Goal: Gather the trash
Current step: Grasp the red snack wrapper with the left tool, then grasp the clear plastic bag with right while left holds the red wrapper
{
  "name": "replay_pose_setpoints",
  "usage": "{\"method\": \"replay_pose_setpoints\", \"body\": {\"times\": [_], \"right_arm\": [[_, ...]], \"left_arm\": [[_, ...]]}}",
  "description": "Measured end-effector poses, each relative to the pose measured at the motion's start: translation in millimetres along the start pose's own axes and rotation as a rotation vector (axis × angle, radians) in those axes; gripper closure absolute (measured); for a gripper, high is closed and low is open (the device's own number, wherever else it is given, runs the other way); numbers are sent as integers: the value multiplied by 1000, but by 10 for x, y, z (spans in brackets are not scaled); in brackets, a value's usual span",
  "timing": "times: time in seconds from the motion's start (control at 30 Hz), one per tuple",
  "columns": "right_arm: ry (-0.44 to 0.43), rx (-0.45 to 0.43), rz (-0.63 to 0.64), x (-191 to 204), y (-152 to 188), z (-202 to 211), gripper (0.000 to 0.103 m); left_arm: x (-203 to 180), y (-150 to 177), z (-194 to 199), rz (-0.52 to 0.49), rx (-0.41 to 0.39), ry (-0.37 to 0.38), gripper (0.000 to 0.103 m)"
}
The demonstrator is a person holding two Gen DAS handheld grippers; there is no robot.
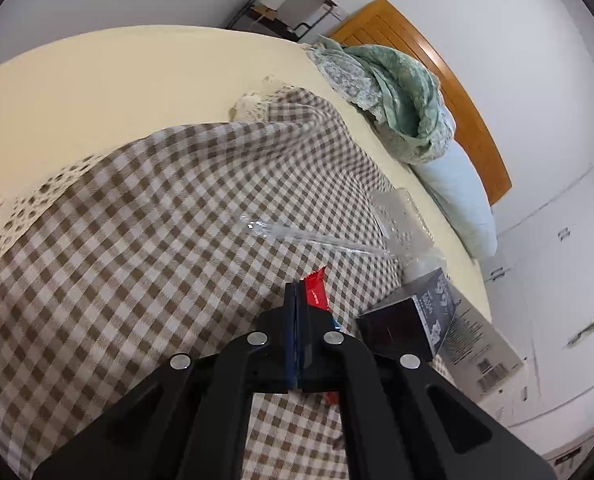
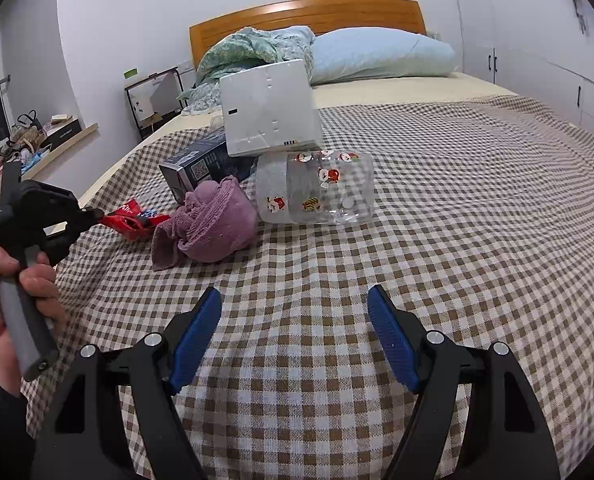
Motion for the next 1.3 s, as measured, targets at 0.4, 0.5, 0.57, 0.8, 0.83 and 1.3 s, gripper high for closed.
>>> {"method": "replay_pose_setpoints", "body": {"times": [0.4, 0.5, 0.57, 0.8, 0.83, 1.3], "right_arm": [[-136, -24, 147, 352, -617, 233, 31], [-152, 36, 286, 694, -1120, 54, 31], [-135, 79, 395, 976, -1509, -201, 31], [90, 383, 488, 1272, -2263, -1921, 31], [135, 411, 499, 1250, -2250, -2137, 36], [220, 502, 436, 1080, -2430, -2734, 101]], "left_arm": [[-15, -390, 736, 16, -146, 71, 103], [25, -428, 768, 31, -150, 92, 103], [72, -448, 753, 47, -149, 87, 103], [167, -505, 660, 53, -145, 58, 103], [166, -521, 673, 51, -149, 65, 103], [66, -514, 474, 22, -105, 87, 103]]}}
Point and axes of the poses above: each gripper's, at about its wrist camera, not at the fingertips, and z roughly against the way its jaws point, x to its left, y to its underside, the point moved 10 cm from there along -z, roughly the way its jaws point, and after that the axes turned 9 degrees about -z, right-handed, at the moved point
